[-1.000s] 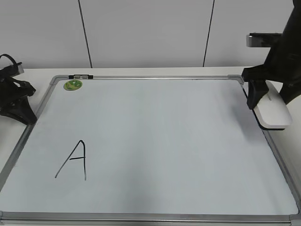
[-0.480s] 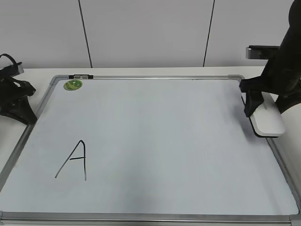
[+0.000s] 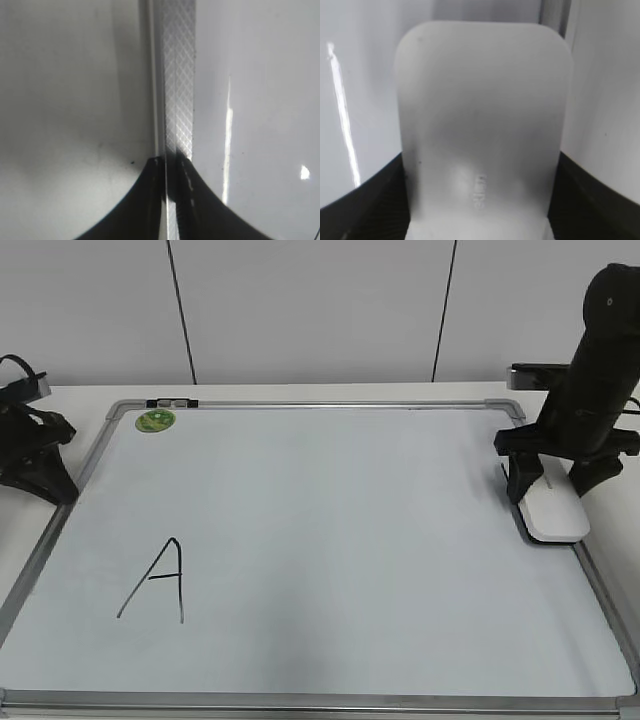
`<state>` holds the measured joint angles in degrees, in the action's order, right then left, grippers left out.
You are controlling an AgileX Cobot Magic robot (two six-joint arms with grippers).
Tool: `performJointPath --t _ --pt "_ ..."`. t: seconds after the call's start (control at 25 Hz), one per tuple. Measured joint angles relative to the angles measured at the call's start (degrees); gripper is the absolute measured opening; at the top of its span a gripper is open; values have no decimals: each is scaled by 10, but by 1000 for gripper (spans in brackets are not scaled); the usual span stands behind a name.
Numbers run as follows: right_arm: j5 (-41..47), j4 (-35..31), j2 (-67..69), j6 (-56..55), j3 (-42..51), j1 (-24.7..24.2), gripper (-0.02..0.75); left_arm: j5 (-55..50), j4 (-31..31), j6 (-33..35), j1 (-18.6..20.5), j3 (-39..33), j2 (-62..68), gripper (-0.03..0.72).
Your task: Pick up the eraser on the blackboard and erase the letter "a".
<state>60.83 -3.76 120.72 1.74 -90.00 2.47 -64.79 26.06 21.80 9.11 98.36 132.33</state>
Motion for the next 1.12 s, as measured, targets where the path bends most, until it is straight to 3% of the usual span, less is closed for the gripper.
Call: performJointPath --t 0.8,1.0,1.12 --pt "0 4 21 0 -18 -1 594 -1 0 0 0 0 0 44" --pt "54 7 21 0 -75 -1 595 -1 0 0 0 0 0 54" --pt "81 8 21 0 -119 -1 595 -1 -1 0 0 0 0 97"
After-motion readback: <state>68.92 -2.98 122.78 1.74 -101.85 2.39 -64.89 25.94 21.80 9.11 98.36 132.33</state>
